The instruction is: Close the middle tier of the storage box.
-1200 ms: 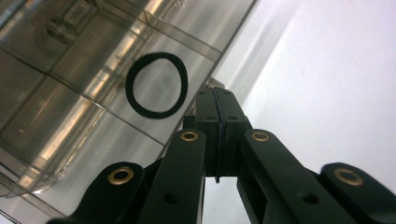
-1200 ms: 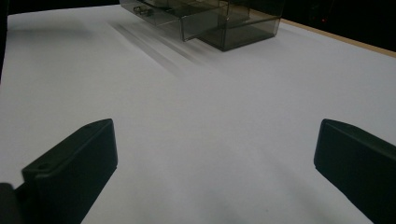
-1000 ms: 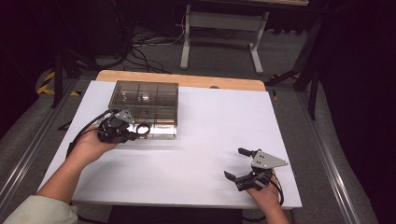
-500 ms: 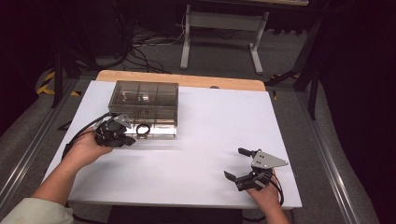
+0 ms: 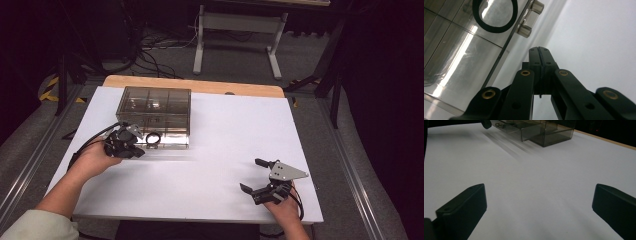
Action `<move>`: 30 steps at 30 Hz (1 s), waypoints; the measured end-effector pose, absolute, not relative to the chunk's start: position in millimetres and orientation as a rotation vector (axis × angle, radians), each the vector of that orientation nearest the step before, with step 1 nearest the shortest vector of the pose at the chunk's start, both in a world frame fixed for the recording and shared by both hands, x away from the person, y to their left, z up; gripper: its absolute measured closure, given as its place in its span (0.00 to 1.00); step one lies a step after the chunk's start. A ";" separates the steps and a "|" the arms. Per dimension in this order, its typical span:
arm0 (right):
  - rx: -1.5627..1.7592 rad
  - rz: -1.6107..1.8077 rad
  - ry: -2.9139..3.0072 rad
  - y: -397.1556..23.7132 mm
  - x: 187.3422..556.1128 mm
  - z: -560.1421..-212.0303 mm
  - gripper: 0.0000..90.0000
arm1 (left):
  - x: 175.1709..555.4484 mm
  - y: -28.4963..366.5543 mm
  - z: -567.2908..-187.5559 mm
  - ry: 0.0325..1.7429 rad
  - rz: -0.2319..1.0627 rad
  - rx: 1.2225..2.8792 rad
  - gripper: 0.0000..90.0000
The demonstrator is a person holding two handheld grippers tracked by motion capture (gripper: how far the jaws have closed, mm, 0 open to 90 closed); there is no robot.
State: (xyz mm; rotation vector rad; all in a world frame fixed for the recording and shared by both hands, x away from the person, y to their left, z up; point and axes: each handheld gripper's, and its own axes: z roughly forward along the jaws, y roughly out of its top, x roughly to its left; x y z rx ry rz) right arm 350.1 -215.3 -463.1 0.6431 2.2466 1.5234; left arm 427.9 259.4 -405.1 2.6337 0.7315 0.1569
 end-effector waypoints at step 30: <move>0.643 1.522 2.249 -215.1 350.2 -463.2 0.00 | 443.7 254.1 -407.6 0.771 0.195 2.639 1.00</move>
